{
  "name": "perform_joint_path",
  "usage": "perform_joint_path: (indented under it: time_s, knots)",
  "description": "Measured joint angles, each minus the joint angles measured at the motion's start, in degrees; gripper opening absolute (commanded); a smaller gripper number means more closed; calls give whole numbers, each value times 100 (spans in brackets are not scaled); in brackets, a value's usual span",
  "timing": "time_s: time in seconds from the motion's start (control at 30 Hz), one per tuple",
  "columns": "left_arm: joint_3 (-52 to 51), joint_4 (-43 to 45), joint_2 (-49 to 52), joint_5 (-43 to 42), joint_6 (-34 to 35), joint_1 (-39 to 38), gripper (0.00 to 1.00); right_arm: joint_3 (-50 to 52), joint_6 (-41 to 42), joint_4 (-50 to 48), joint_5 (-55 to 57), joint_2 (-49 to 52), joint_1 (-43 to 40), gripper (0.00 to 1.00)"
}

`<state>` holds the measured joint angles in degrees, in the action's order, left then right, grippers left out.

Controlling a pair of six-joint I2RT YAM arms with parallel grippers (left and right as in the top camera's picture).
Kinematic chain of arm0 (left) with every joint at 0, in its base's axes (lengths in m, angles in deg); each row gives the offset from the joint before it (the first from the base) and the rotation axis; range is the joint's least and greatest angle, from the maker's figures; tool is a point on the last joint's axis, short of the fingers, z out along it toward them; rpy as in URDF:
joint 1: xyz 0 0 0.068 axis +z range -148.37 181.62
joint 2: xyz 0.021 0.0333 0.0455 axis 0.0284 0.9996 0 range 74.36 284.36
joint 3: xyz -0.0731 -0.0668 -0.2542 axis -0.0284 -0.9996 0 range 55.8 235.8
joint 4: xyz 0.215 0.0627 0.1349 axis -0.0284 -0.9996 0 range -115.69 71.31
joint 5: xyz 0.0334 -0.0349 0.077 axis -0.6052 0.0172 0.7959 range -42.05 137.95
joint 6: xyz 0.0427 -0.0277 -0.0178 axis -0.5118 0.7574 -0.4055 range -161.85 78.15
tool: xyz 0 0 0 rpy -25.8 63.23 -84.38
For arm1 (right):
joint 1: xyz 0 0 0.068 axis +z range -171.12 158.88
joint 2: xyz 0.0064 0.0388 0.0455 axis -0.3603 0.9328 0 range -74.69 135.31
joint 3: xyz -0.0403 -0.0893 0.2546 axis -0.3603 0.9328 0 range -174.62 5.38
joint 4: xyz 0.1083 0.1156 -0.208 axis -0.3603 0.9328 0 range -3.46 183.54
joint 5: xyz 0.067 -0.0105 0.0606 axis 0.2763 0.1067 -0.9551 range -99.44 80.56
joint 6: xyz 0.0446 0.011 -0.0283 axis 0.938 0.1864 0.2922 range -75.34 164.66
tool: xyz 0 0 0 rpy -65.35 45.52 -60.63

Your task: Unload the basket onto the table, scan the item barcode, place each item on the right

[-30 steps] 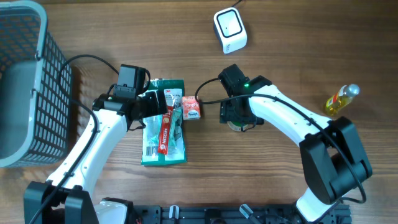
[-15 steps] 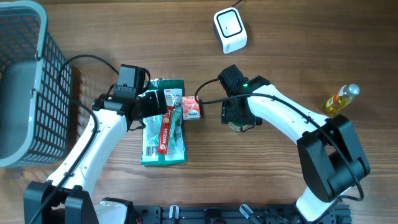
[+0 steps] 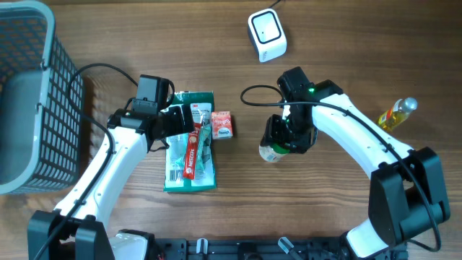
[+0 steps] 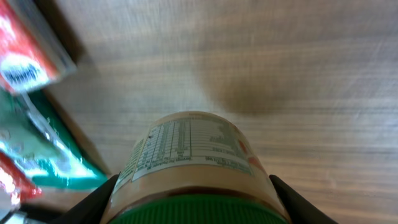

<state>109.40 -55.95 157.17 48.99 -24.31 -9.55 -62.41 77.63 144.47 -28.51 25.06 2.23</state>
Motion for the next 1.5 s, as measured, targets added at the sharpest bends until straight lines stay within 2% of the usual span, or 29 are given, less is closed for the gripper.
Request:
perform_joint_path:
  time_s: [0.1,0.2,0.37,0.57,0.6,0.67,0.73,1.07,1.2,1.23,1.27,1.3,1.4,1.43,1.5]
  knots:
    - [0,-2,0,0,0,0,100,0,0,76,232,0,0,39]
    - [0,0,0,2,0,0,100,0,2,42,866,0,0,48]
    - [0,-2,0,0,2,0,100,0,0,-186,1895,0,-7,49]
    - [0,-2,0,2,0,0,100,48,0,-409,2323,0,-7,57]
    - [0,0,0,2,0,0,100,114,0,-531,2350,-7,-7,61]
    - [0,2,0,2,0,0,100,269,-13,-734,2380,-9,-7,91]
    - [0,0,0,2,0,0,100,459,-90,-916,2409,-9,-7,100]
    - [0,-2,0,0,0,0,100,546,-350,-1043,2428,-9,-7,100]
    - [0,-2,0,2,0,0,100,546,-417,-1043,2433,-11,-4,72]
    - [0,-2,0,0,0,0,100,546,-404,-1036,2450,-11,-7,68]
    - [0,-2,0,2,0,0,100,546,-435,-1043,2448,-11,-15,68]
    - [0,-2,0,0,0,0,100,546,-422,-1038,2455,-11,-15,69]
    - [0,-2,0,2,0,0,100,546,-442,-1038,2455,-11,-17,95]
    - [0,-2,0,2,0,0,100,551,-455,-1038,2457,-11,-15,100]
    - [0,-2,0,2,0,0,100,551,-461,-1040,2455,-11,-17,100]
